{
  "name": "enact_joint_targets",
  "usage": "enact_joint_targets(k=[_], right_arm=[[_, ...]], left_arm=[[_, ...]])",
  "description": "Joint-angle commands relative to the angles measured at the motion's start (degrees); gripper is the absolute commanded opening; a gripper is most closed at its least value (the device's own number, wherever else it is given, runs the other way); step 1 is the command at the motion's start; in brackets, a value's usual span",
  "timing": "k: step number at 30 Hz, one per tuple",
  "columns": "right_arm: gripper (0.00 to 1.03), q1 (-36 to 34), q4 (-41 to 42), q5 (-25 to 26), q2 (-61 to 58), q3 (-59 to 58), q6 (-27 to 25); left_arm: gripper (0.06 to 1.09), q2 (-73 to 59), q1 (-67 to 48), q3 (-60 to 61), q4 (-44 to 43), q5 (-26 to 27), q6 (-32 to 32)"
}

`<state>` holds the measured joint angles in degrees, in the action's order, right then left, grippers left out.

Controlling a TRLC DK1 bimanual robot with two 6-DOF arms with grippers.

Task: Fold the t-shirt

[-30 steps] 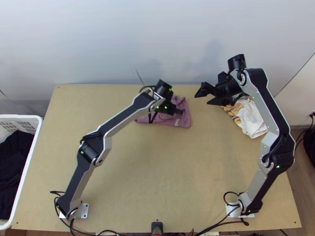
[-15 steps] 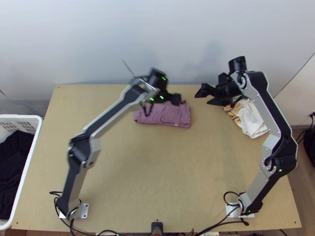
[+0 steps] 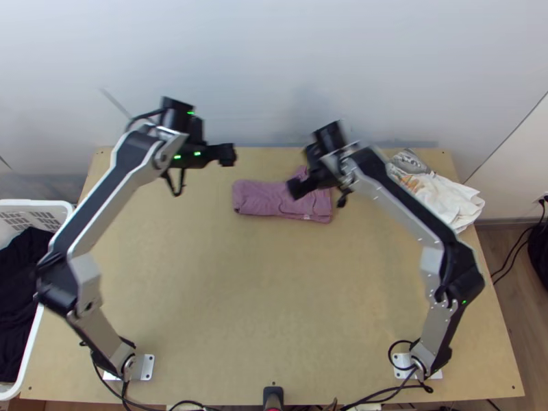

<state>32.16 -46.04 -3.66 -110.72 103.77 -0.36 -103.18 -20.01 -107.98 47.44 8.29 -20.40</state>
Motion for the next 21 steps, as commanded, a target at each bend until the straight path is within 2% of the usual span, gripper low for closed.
enact_joint_targets(k=[1, 8, 11, 13, 21], right_arm=[[0.99, 8.71, 7.72, 7.62, -0.64, -5.5, -11.86], [0.99, 11.26, 21.34, 12.8, -0.03, -15.44, -23.37], [0.99, 11.52, 31.54, 14.65, 0.24, -21.94, -30.93], [0.99, 11.43, 36.02, 14.74, 0.33, -25.19, -34.18], [0.99, 11.34, 41.12, 14.74, -0.73, -30.11, -41.91]], left_arm=[[1.05, 7.64, 3.93, 10.25, -1.03, 0.05, -1.04], [1.05, 9.84, 4.72, 13.77, -2.79, -0.21, -2.62], [1.05, 10.28, 5.51, 14.91, -3.23, -0.21, -2.98], [1.05, 10.89, 5.95, 16.23, -4.29, -0.21, -2.98], [1.05, 12.74, 7.09, 20.97, -6.31, -0.21, -3.06]])
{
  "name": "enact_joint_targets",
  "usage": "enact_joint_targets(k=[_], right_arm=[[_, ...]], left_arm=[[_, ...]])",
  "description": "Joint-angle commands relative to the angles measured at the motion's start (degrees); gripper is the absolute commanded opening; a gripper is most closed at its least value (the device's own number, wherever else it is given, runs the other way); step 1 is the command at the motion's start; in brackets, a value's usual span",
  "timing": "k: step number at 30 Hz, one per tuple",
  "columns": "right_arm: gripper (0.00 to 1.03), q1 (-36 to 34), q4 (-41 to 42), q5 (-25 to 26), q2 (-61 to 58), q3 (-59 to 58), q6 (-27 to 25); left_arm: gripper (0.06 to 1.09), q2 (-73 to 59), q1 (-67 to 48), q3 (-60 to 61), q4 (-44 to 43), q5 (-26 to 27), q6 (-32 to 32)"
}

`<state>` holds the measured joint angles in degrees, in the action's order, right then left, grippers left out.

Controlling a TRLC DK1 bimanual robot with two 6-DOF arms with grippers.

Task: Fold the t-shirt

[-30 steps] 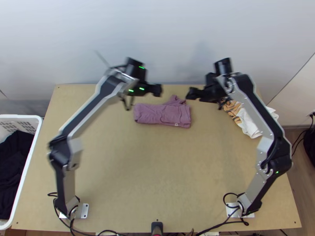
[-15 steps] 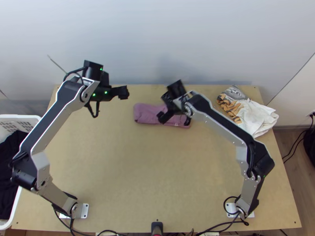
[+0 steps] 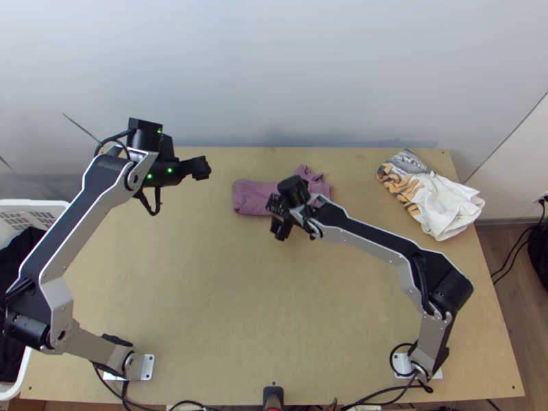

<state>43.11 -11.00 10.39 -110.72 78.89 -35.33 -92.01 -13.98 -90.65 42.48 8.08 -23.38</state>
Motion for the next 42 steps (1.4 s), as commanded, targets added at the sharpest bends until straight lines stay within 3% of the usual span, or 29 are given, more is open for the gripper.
enact_joint_targets(k=[1, 8, 18, 23, 24, 26, 28, 31, 34, 36, 42], right_arm=[[0.99, 0.39, 6.17, 0.68, -1.08, -5.33, -7.65], [0.99, -0.84, 12.59, 1.47, -3.98, -5.77, -13.89], [0.98, -2.6, 15.84, 1.91, -8.11, -4.54, -17.4], [0.72, -2.95, 17.07, 3.93, -11.8, -1.29, -18.55], [0.62, -3.12, 17.07, 4.28, -12.51, -0.58, -18.63], [0.22, -3.21, 17.16, 4.99, -13.91, 0.82, -19.07], [0.1, -3.74, 17.16, 5.95, -14.97, 1.97, -18.98], [0.03, -4.09, 20.94, 9.47, -15.32, 1.44, -19.07], [0.03, -4.79, 28.06, 14.22, -15.06, 1.62, -18.28], [0.03, -5.32, 27.62, 16.41, -14.09, 3.37, -15.91], [0.03, -7.08, 9.16, 18.52, -8.9, 14.54, -0.79]], left_arm=[[1.05, 1.57, 1.06, 3.99, -1.35, 0.01, -0.09], [1.05, 2.8, 1.94, 6.54, -3.19, 0.1, 0.0], [1.05, 3.33, 2.9, 7.51, -4.16, 0.63, 0.26], [1.05, 3.33, 2.9, 7.07, -4.42, 0.71, 0.17], [1.05, 3.33, 2.9, 7.07, -4.42, 0.71, 0.17], [1.05, 3.33, 2.82, 7.07, -4.42, 0.71, 0.08], [1.05, 3.41, 2.73, 6.98, -4.42, 0.71, 0.08], [1.05, 3.59, 2.73, 6.89, -4.42, 0.71, 0.0], [1.05, 3.94, 2.73, 6.72, -4.42, 0.71, -0.18], [1.05, 4.12, 2.55, 6.63, -4.42, 0.71, -0.27], [1.05, 4.64, 1.76, 5.75, -4.33, 0.71, -0.88]])
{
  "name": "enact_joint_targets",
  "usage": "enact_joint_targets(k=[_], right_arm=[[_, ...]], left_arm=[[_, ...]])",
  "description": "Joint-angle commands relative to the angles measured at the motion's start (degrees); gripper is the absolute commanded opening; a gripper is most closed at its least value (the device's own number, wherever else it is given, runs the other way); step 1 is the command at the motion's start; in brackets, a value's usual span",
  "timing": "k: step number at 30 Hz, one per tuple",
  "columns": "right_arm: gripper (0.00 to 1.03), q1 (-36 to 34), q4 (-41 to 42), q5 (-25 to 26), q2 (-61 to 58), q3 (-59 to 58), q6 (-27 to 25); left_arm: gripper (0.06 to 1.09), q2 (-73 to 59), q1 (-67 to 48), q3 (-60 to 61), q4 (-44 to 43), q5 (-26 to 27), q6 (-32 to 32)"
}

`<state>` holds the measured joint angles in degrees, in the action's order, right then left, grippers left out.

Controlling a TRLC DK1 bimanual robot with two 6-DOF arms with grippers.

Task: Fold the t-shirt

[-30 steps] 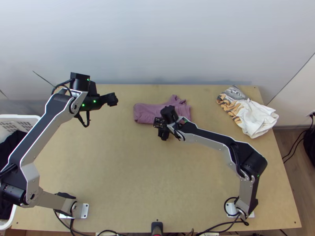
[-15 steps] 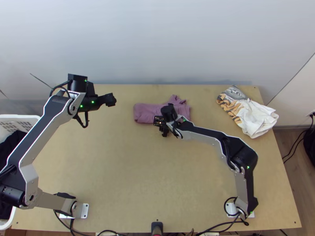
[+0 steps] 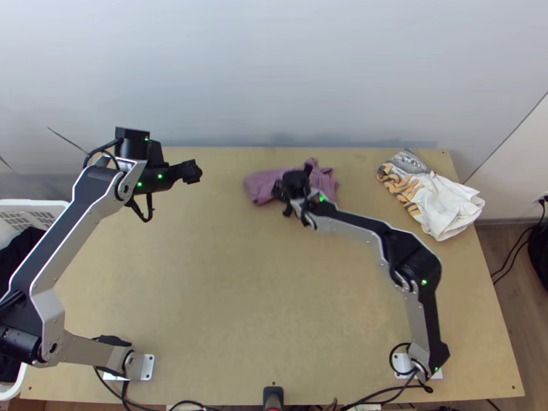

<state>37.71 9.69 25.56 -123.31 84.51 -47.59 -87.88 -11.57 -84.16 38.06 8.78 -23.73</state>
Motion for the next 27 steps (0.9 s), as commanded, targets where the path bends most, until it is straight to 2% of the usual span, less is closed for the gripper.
enact_joint_targets(k=[1, 7, 15, 20, 27], right_arm=[[0.03, -2.03, -14.18, 3.44, 4.48, 10.68, 13.32], [0.03, -4.4, -25.95, 3.44, 10.98, 15.95, 21.67], [0.03, -11.0, -34.57, 3.97, 23.55, 13.4, 30.19], [0.03, -19.96, -37.73, 3.44, 32.25, 9.36, 30.37], [0.03, -40.79, -41.25, -8.51, 38.84, 7.78, 24.3]], left_arm=[[1.05, 0.69, -0.82, -0.83, 0.17, 0.01, -0.62], [1.05, 2.27, -1.0, -1.18, 1.4, -0.16, -0.62], [1.05, 5.7, -0.56, -0.3, 4.39, -0.43, -0.53], [1.05, 7.81, -0.56, 1.02, 5.35, -0.69, -0.53], [1.05, 9.74, -0.12, 2.6, 6.32, -0.87, -0.44]])
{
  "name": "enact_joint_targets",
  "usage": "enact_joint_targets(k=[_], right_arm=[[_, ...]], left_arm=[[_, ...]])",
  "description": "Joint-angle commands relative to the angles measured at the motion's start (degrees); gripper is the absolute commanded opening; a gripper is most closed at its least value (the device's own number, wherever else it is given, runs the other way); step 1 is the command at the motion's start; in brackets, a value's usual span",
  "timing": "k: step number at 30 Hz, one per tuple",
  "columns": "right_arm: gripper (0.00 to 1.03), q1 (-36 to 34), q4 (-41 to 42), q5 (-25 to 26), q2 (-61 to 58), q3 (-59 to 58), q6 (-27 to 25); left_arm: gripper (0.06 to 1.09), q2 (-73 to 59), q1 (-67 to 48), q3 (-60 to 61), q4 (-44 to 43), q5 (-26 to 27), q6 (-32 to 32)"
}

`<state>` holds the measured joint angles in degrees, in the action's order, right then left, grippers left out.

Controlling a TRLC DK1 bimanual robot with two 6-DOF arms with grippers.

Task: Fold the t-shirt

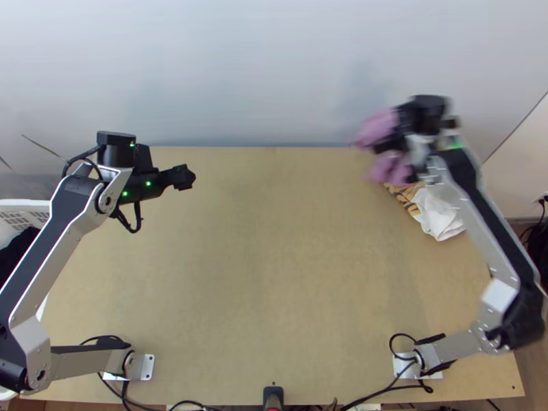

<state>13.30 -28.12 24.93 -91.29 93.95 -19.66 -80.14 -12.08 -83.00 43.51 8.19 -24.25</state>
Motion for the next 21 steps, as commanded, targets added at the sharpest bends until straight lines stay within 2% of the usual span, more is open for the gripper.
enact_joint_targets(k=[1, 5, 10, 15, 19, 21], right_arm=[[0.03, -19.36, -3.7, -9.72, 7.17, -1.75, -4.42], [0.03, -29.12, -3.79, -14.47, 7.35, -3.51, -7.5], [0.03, -33.78, 0.87, -16.75, 4.98, -9.23, -9.87], [0.03, -33.25, 7.73, -16.84, -0.03, -14.76, -9.43], [0.03, -28.94, 11.42, -16.49, -4.87, -15.47, -4.6], [0.03, -25.69, 11.77, -14.73, -7.33, -15.29, -2.66]], left_arm=[[1.05, 2.27, 0.47, 1.62, 0.97, -0.28, 0.17], [1.05, 2.71, 1.0, 2.58, 1.05, -0.28, 0.34], [1.05, 2.27, 1.18, 2.67, 1.05, -0.28, 0.43], [1.05, 2.53, 2.67, 2.85, 1.14, -0.54, 0.61], [1.05, 2.71, 6.01, 3.2, 1.85, -0.54, 2.54], [1.05, 2.53, 7.42, 2.93, 1.93, -0.45, 3.42]])
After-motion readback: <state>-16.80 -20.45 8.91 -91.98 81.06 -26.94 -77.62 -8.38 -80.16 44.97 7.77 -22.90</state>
